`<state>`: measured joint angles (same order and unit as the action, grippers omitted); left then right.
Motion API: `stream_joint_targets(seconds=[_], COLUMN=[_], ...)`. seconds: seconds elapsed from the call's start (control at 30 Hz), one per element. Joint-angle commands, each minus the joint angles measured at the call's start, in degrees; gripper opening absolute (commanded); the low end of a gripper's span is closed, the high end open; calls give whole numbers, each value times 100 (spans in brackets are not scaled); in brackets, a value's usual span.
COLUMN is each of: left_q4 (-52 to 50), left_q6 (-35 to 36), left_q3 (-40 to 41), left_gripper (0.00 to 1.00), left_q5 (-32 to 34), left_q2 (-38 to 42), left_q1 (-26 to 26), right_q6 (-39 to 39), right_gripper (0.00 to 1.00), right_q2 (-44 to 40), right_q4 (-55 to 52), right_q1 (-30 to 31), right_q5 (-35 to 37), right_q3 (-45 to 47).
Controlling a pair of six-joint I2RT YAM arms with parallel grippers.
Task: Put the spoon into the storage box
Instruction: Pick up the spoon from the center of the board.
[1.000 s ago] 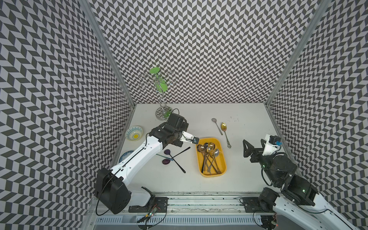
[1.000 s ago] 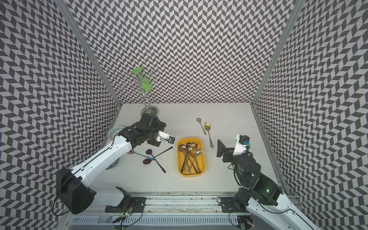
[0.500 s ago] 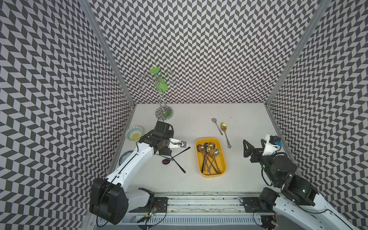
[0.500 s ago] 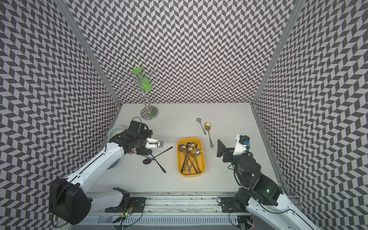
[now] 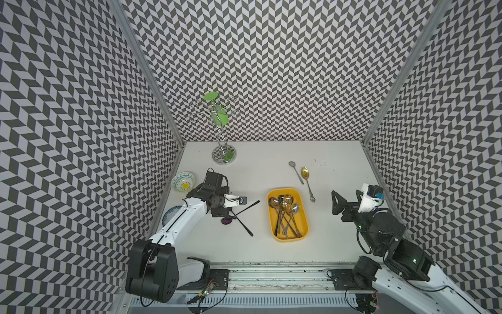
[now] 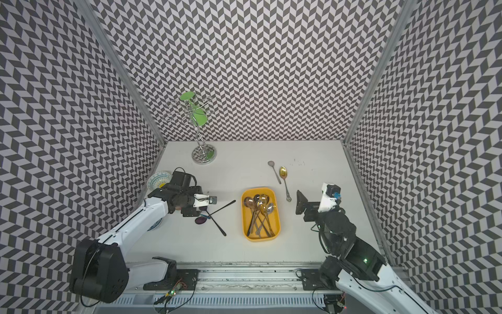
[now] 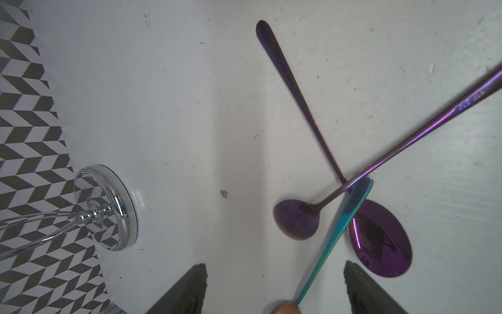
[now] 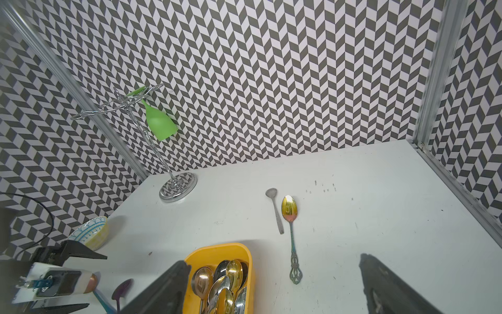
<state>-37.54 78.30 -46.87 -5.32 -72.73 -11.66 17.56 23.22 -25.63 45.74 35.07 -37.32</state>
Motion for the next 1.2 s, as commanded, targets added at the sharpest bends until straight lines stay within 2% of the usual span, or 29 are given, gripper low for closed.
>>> stream_joint_targets(seconds=[0.0,0.3,0.83,1.17], left_q4=[238,597,1026,885], left_q6=[-46,-131,-157,-271], left_q3=[125,290,270,-43], left_gripper=[80,61,36,1], left_q5=[-206,-317,-330,-361], left_q2=[-111,-654,-1492,-1878], left_q1=[118,234,208,205], right_q6=[9,-33,-1,21], right_gripper=[99,99,99,99], right_q2=[-5,50,112,65], right_q4=[223,251,219,224], right_q1=[23,23,21,23], right_q5=[50,-6,-14,49], right_q3=[74,70,58,74])
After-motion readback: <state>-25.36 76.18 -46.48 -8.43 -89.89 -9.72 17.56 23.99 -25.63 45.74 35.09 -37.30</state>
